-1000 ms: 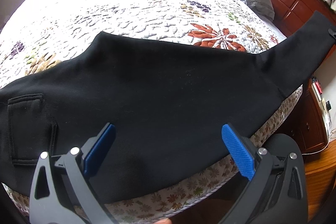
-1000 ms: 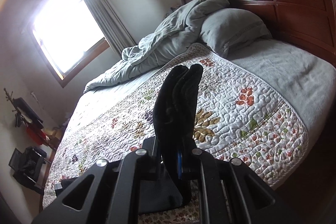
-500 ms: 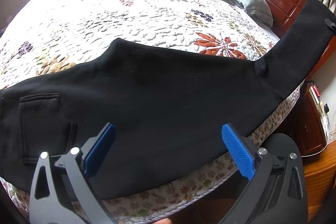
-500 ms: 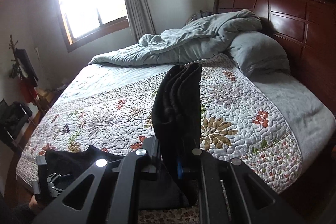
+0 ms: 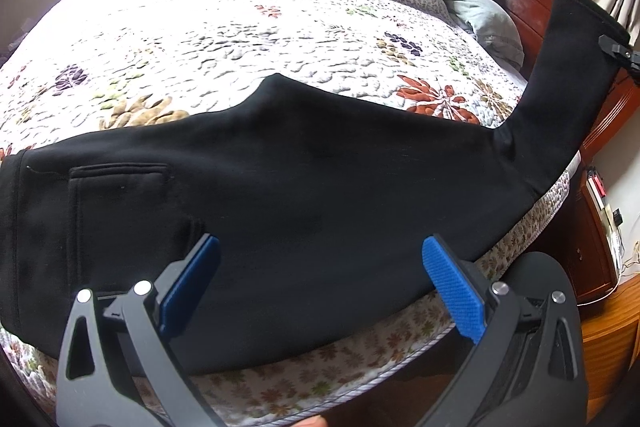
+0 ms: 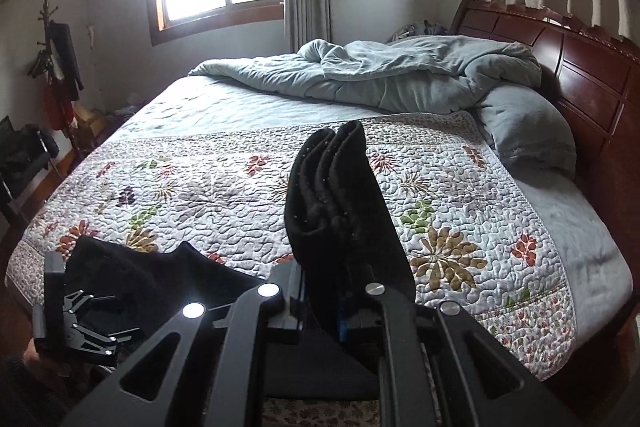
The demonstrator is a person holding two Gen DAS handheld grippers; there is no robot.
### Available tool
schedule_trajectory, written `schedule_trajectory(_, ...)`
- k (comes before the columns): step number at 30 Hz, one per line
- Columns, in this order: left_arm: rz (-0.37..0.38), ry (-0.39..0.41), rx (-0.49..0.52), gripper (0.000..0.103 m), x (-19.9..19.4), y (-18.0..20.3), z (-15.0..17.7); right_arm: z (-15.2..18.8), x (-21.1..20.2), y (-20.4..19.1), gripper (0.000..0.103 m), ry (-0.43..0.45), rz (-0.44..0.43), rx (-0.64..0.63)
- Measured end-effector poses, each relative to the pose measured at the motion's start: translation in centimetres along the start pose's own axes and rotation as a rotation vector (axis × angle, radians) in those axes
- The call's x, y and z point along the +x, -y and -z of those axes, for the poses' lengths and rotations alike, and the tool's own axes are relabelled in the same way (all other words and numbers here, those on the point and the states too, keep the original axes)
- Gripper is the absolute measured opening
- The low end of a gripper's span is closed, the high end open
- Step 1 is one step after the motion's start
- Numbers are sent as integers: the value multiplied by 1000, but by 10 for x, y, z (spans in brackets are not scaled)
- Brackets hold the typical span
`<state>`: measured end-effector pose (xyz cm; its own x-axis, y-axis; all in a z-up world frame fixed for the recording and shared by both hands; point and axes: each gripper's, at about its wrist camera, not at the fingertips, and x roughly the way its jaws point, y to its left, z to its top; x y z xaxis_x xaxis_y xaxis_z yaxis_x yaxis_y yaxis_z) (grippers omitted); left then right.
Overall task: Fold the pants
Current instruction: 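Lift the leg hem with the right gripper and carry it over the pants, then lower the leg hem onto the pants toward the left gripper and open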
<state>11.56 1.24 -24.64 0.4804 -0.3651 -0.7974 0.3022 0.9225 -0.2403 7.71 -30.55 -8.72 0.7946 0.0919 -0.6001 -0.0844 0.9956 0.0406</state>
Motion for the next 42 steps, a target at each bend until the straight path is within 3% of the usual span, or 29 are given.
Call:
schedule_trajectory(9, -30, 45, 43, 100, -13, -23, 8, 15, 34, -64, 11, -60, 26, -155)
schedule_trajectory(17, 4, 88, 11, 100, -18, -45, 18, 48, 73, -127, 11, -125, 66, -349)
schedule_trajectory(29, 26, 125, 7, 100, -23, -51, 29, 86, 107, -184, 11, -181, 109, -549)
schedule_trajectory(42, 43, 136, -27, 100, -23, -60, 29, 126, 135, -210, 11, -238, 116, -654)
